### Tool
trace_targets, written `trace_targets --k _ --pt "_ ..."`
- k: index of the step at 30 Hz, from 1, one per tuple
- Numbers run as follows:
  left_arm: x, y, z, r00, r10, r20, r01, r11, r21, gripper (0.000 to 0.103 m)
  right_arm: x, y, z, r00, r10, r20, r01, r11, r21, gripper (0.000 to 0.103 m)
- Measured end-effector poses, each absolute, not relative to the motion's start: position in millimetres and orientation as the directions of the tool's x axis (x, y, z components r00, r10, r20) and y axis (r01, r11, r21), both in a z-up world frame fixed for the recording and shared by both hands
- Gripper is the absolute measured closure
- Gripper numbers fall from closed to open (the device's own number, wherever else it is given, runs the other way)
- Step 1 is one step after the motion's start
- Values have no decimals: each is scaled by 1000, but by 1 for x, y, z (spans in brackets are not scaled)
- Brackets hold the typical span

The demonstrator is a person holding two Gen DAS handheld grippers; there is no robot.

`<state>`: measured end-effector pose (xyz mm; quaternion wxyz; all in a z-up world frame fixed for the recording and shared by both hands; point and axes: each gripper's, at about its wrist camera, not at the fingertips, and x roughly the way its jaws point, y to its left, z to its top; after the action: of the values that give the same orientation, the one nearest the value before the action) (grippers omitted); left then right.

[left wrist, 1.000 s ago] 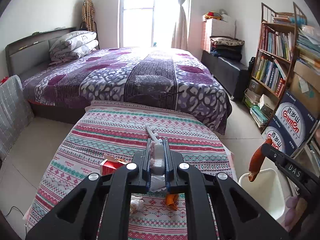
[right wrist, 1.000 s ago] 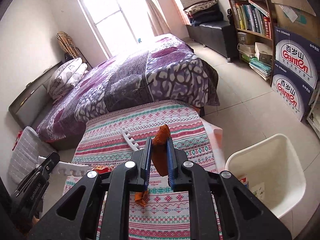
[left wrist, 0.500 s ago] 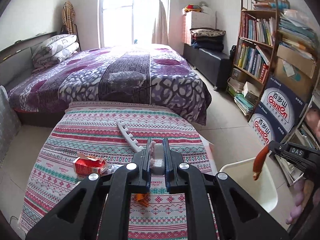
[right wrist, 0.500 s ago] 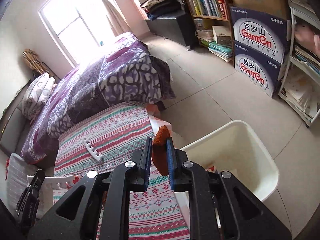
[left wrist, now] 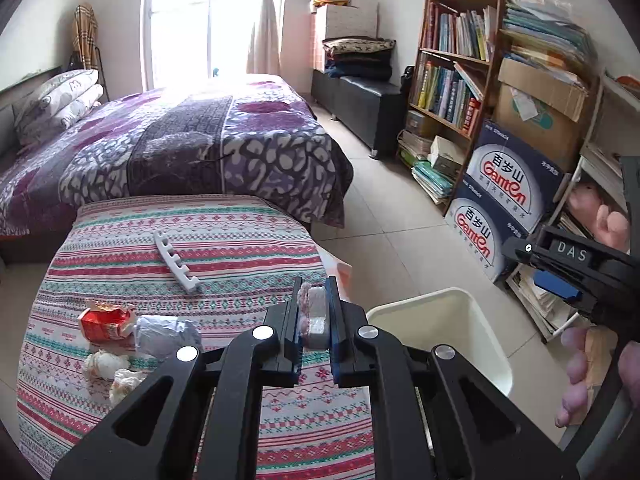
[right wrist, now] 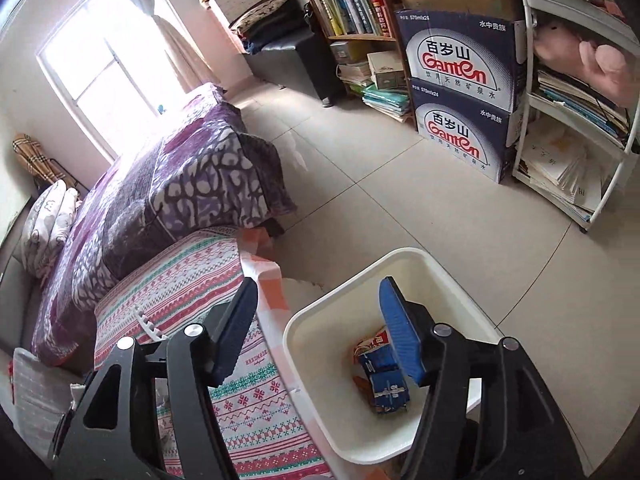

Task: Collect trash
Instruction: 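Carry the orange cloth to the cream bin and release it with the right tool, then drop the white plastic piece into the cream bin with the left tool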

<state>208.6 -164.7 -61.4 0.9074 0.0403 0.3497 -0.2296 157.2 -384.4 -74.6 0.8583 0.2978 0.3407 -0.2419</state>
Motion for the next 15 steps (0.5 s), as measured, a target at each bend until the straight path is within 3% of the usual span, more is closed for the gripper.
trace_targets --k 8,15 --pt "195 -201 -72 544 -475 -692 530 834 -155 93 140 -409 -70 644 -254 -722 662 657 359 24" --pt "199 -225 -84 338 -617 -710 568 736 -369 92 130 -421 -68 638 -279 -718 682 639 358 20"
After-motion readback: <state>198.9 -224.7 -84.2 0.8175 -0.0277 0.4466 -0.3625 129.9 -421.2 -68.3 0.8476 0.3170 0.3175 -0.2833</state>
